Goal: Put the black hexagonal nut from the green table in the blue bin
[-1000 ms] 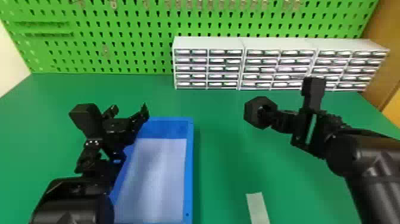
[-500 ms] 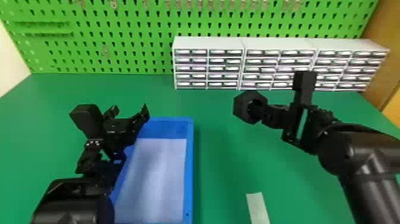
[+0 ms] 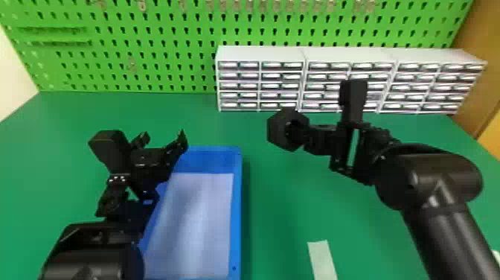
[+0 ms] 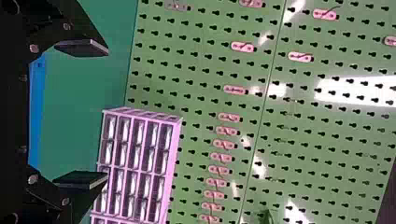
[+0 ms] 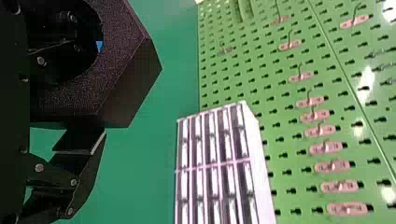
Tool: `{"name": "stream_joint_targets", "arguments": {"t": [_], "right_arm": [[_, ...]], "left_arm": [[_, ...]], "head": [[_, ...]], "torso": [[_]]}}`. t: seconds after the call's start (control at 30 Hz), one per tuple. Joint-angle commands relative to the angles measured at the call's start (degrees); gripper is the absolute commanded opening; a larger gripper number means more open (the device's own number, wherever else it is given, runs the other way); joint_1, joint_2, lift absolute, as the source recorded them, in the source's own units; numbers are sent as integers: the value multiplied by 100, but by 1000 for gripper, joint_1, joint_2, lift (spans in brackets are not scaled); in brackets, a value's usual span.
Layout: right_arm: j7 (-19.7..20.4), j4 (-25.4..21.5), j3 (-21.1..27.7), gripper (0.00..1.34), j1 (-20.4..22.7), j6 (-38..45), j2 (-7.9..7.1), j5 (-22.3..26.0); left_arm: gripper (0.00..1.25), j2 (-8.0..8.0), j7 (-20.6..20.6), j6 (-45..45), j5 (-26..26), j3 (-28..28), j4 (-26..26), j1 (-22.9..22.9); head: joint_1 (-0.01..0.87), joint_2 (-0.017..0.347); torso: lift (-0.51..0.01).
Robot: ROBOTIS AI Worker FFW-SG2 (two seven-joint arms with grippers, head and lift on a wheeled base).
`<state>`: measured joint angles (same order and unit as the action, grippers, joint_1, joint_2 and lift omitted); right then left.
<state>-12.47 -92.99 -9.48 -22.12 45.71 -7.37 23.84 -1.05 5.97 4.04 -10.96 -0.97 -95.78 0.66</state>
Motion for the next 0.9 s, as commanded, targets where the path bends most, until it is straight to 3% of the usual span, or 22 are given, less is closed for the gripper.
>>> {"name": "stream_joint_targets", "arguments": {"t": [0.0,0.53,0.87], "right_arm": [[-107,71,-168,374,-82,-1,87,7],[-537,168,-819,374,-301,70,316,-2],[-590,308,-1285,374,-380,131,272,393]], "left_arm": [[927,0,1,0,-3,0,7,4],[927,0,1,0,-3,0,7,4],[927,0,-8,0,6,0,7,-4]], "head": [[686,51],[686,51],[686,51]], "torso": [[-97],[-97],[-97]]}}
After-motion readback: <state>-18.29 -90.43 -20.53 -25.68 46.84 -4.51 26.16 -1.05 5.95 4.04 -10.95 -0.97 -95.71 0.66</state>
